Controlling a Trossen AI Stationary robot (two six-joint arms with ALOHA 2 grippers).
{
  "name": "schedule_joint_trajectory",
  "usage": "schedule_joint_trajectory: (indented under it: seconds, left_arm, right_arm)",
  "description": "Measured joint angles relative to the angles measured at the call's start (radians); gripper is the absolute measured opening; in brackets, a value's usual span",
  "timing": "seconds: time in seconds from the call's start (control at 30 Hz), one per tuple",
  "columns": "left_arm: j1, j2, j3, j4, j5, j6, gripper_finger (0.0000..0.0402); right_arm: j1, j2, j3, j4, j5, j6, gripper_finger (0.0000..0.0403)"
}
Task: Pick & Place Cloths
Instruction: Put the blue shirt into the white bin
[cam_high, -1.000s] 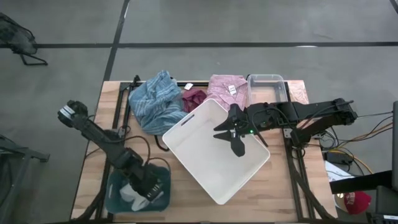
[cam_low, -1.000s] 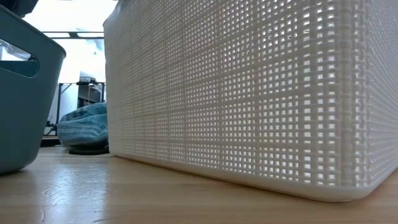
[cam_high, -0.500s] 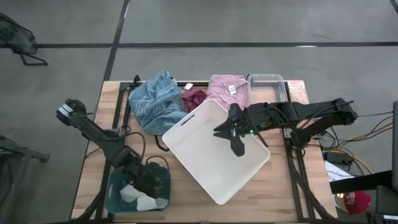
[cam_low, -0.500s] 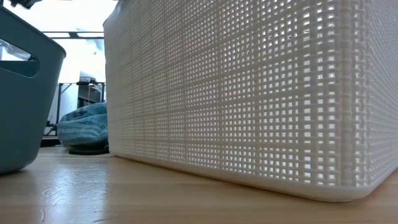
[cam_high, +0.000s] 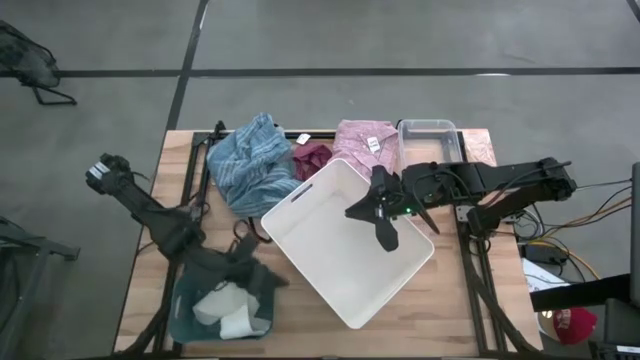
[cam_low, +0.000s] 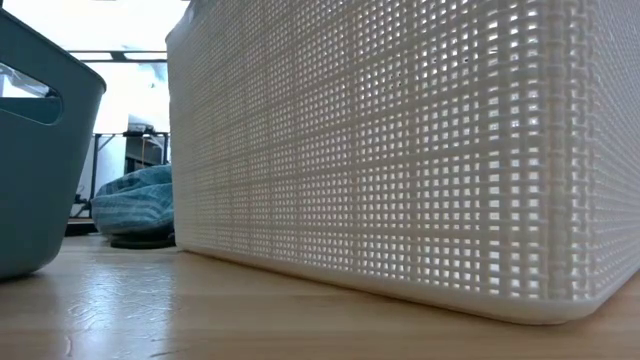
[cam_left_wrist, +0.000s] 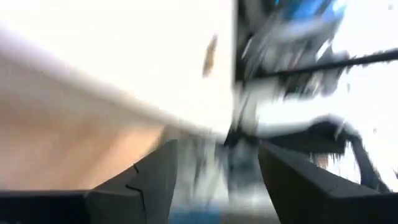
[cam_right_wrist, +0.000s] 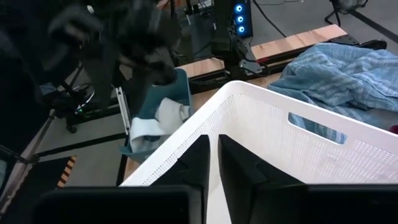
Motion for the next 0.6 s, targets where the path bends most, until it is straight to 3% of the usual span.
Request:
schedule_joint_trajectory:
  seconds: [0.17, 0.27, 0.6]
  left_arm:
    - [0.001, 0.004, -0.001, 0.218, -0.423, 0.281, 0.0227]
    - [0.012, 0.008, -0.004, 0.312, -0.570, 0.382, 0.0227]
    - [0.117, 0.026, 0.068, 0.574, -0.567, 0.737, 0.0227]
  right_arm:
    - [0.000, 0.000, 0.000, 0.000, 0.001, 0.002, 0.0017]
    - [0.000, -0.005, 0.000, 0.000, 0.001, 0.004, 0.0010]
    - [0.000, -0.059, 0.000, 0.010, 0.003, 0.003, 0.0008]
